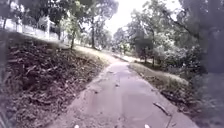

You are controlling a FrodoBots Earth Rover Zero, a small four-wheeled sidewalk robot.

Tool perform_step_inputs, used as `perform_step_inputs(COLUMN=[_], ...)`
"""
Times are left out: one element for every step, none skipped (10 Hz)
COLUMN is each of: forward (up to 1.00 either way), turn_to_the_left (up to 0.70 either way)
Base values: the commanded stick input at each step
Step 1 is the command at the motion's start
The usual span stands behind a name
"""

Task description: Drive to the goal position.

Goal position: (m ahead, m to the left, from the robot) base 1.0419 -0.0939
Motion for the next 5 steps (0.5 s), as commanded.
perform_step_inputs(forward=[0.50,0.50,0.50,0.50,0.50], turn_to_the_left=[0.00,0.00,0.00,0.00,0.00])
